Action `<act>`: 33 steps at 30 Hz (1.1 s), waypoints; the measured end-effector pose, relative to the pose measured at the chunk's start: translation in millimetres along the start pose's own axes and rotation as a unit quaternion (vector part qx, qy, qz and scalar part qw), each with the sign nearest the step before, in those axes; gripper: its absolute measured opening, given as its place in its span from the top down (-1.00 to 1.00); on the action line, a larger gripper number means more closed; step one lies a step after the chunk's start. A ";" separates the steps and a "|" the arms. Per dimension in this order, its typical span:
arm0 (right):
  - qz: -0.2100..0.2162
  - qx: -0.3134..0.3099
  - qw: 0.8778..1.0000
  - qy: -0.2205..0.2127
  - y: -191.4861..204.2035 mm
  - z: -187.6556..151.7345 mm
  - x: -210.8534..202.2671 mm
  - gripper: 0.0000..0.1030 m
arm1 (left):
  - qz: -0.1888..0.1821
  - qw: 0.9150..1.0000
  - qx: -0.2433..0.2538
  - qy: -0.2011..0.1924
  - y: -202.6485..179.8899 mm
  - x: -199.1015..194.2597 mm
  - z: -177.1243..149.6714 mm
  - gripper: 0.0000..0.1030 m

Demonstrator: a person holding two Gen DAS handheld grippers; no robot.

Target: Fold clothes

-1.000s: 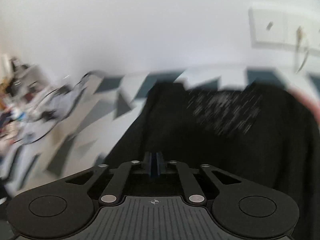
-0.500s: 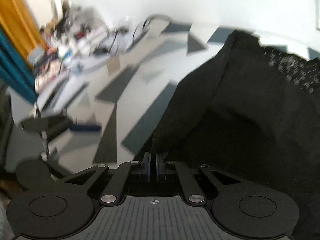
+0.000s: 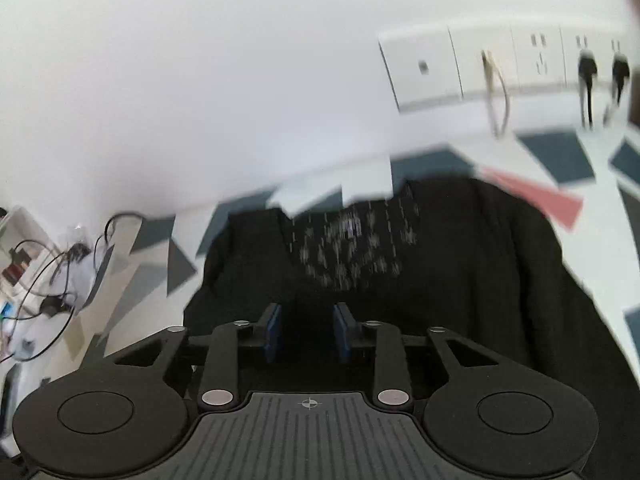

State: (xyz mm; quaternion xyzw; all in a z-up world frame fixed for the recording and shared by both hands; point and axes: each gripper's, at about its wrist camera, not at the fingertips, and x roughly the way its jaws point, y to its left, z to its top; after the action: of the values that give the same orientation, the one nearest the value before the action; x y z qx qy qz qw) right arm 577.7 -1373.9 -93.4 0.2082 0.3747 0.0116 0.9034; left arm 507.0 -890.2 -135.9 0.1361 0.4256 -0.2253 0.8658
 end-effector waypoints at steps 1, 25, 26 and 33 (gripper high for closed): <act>-0.001 -0.010 1.000 0.013 -0.3 -5.6 -2.0 0.31 | -0.002 1.000 -0.002 0.001 0.3 1.7 1.0 -0.78; -0.166 0.047 0.977 -0.127 -69.4 18.9 -40.0 0.27 | 0.038 0.998 0.018 -0.046 -6.5 37.1 57.9 -0.78; -0.169 0.057 0.976 -0.124 -76.0 14.8 -44.3 0.27 | 0.041 0.998 0.022 -0.049 -8.1 41.1 62.6 -0.78; -0.136 -0.084 0.985 -0.064 -42.3 -41.0 -29.0 0.09 | 0.052 0.998 -0.003 -0.045 -7.0 63.1 89.5 -0.78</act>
State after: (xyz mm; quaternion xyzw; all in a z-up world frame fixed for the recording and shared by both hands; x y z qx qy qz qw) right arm 523.2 -1402.6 -116.2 0.0793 0.3387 -0.0929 0.9329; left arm 597.7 -951.8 -132.8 0.1452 0.3788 -0.1843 0.8952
